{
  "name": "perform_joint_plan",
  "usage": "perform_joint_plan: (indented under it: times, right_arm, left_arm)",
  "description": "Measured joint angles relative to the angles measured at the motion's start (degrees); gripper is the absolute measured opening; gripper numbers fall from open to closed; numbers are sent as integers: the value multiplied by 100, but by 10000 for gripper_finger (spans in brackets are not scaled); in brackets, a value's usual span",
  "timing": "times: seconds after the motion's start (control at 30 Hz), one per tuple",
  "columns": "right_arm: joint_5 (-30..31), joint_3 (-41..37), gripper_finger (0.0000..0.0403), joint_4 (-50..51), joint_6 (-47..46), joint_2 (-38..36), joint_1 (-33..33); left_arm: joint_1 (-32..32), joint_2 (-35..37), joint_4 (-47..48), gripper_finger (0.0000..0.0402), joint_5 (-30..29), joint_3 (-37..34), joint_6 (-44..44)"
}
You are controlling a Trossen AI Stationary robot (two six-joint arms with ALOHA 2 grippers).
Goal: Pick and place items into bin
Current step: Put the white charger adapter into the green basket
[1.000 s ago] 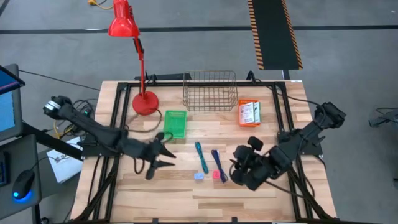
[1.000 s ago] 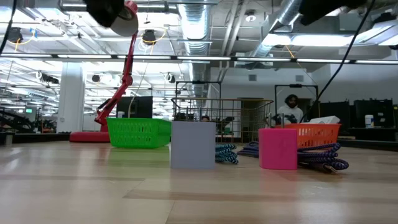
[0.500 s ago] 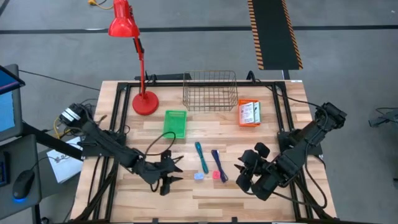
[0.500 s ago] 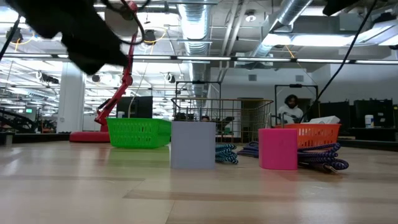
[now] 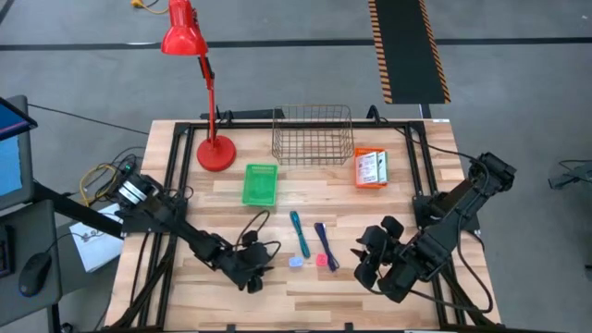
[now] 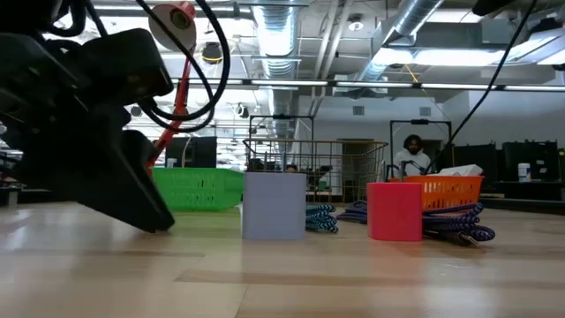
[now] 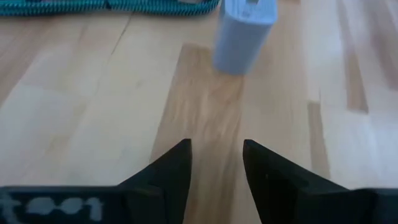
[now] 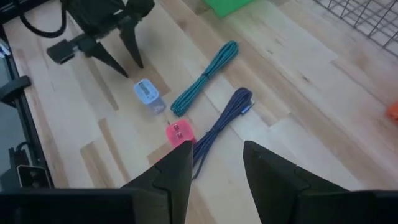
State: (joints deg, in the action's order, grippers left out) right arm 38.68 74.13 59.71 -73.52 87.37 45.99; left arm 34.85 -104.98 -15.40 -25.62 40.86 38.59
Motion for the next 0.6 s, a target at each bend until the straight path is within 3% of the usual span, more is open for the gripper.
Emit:
perform_joint_plan:
  times: [0.23, 0.6]
  right_arm:
    - [-127, 0, 137, -45, -14, -2, 53]
    - [-131, 0, 138, -62, -10, -2, 51]
  left_arm:
    - [90, -366, -545, 140, -488, 7, -64]
    - [-166, -383, -788, 139, -320, -3, -780]
